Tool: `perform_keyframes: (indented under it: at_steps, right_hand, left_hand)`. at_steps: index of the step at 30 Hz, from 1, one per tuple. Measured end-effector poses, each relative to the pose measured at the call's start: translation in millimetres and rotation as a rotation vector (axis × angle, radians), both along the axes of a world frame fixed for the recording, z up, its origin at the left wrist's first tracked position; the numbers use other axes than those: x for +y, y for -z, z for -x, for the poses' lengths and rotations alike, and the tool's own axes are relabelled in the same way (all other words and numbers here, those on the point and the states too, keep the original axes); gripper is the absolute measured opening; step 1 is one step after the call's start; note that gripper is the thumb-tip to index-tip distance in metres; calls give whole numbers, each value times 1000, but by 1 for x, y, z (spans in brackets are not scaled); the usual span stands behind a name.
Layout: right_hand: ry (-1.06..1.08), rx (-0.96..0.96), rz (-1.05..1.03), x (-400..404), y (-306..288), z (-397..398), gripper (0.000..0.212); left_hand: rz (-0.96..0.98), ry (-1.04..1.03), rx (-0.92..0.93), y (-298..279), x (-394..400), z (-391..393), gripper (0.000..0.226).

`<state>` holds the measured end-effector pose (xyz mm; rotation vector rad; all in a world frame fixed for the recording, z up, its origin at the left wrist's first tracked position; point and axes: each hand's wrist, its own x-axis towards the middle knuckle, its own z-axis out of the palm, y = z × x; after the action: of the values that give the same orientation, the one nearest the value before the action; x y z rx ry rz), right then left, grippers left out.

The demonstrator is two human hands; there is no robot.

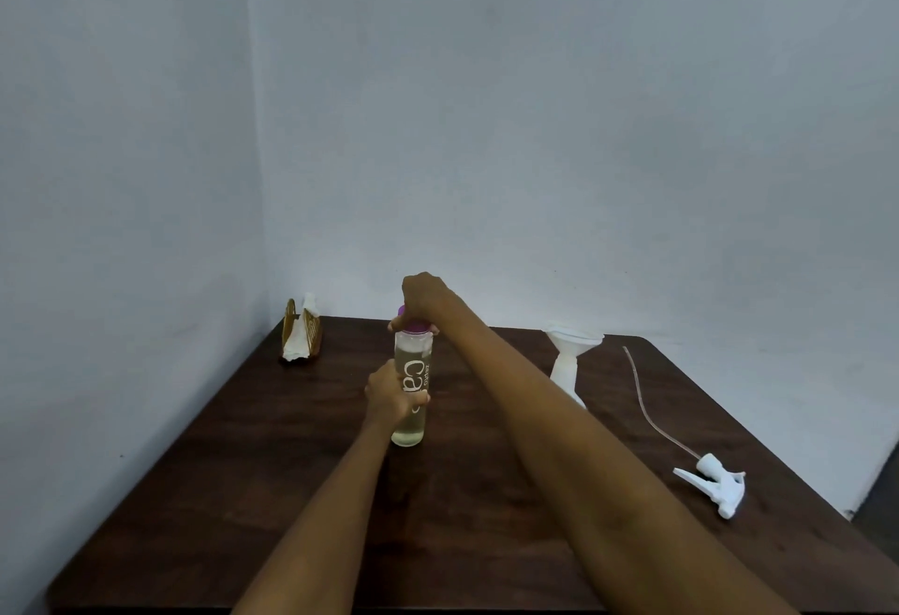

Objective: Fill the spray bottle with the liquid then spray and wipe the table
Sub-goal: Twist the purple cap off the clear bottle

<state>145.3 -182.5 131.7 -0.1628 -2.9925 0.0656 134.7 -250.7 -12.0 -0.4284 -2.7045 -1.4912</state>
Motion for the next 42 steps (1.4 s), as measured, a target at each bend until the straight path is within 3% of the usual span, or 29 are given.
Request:
perform_keyframes:
  at_steps: [8, 13, 16, 20, 23, 25, 27, 30, 31, 33, 35, 37, 40, 42]
  right_hand:
    - [-39, -5, 44, 8, 2, 4, 54]
    - [-202, -175, 246, 19, -6, -2, 18]
    - [-282, -211, 445, 27, -5, -11, 31]
    - [-215, -200, 483, 24, -10, -5, 32]
    - [-98, -115, 221, 18, -9, 1, 51]
    - [-46, -171, 14, 14, -9, -1, 44]
    - [-110, -247, 71, 6, -11, 0, 21]
    - [-239, -266, 212, -6, -21, -3, 45]
    - [-238, -228, 209, -10, -23, -4, 43]
    - [-144, -134, 84, -15, -23, -4, 27]
    - [48, -91, -180, -15, -16, -4, 49]
    - [128, -102, -288, -13, -11, -5, 55]
    - [-14, -289, -94, -14, -21, -7, 36]
    - [-86, -358, 35, -16, -31, -10, 36]
  left_hand:
    - [7, 30, 6, -1, -3, 1, 52]
    - [116, 70, -9, -6, -7, 5, 55]
    - [161, 84, -23, -8, -6, 7, 58]
    - [176, 77, -19, -10, -4, 4, 60]
    - [157, 73, -23, -8, -7, 4, 61]
    - [142, 80, -20, -7, -7, 4, 61]
    - [128, 83, -21, -6, -7, 4, 61]
    - [109, 75, -33, -6, -8, 4, 60]
    - [117, 71, -38, -6, -7, 4, 60]
    - [126, 69, -49, -6, -7, 4, 62]
    - [124, 69, -56, -6, -7, 3, 62]
    - [127, 68, -54, -5, -7, 4, 63]
    - [116, 65, -55, -5, -6, 4, 63]
    - [107, 63, -59, -5, -6, 4, 63]
